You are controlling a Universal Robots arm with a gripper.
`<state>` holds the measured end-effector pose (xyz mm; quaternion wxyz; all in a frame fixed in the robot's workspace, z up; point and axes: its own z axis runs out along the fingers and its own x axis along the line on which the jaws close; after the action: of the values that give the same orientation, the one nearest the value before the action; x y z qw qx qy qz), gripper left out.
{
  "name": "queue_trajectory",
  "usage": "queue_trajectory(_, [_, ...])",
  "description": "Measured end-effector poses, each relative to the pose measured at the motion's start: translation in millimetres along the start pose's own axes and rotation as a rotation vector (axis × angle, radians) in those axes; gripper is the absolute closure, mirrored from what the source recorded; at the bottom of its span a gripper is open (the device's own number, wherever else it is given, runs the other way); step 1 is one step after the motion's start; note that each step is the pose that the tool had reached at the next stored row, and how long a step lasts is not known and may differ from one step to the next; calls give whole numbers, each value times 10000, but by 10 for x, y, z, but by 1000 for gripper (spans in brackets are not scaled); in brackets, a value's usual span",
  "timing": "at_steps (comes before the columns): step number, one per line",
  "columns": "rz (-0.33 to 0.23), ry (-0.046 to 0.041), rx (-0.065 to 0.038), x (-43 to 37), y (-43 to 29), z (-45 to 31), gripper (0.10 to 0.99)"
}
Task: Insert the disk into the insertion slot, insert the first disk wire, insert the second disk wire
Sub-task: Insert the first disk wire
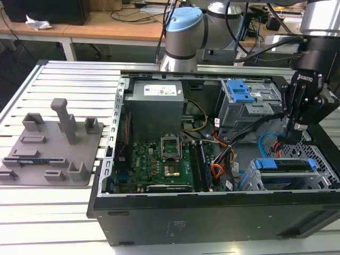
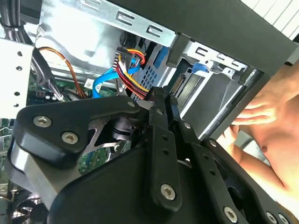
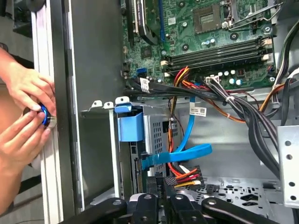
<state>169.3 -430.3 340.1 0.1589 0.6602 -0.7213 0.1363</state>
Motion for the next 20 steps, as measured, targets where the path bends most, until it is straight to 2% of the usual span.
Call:
queue_trajectory(4, [-23,-465,-35,71,-7,-16,922])
queue_trajectory(5, [-31,-631,-49,95,-9,-21,922])
queue_trajectory(6, [-42,-851,-65,122,-11,-21,922])
queue_trajectory(7, [-47,-956,-73,143,-13,-15,922])
queue_trajectory(9, [-52,-1056,-82,190,-18,3,922])
queue_trajectory(10, [-57,-1143,-88,215,-21,14,922])
queue_trajectory(11, [-64,-1260,-97,243,-26,27,922])
queue_trajectory(12, [-69,-1412,-107,277,-30,42,922])
queue_trajectory(14, [-77,-1568,-118,313,-35,57,922])
queue_trajectory(16, [-87,-1765,-130,354,-43,70,922])
queue_trajectory(17, [-93,-1911,-138,375,-48,75,922])
queue_trajectory(20, [-102,-2184,-151,419,-58,82,922])
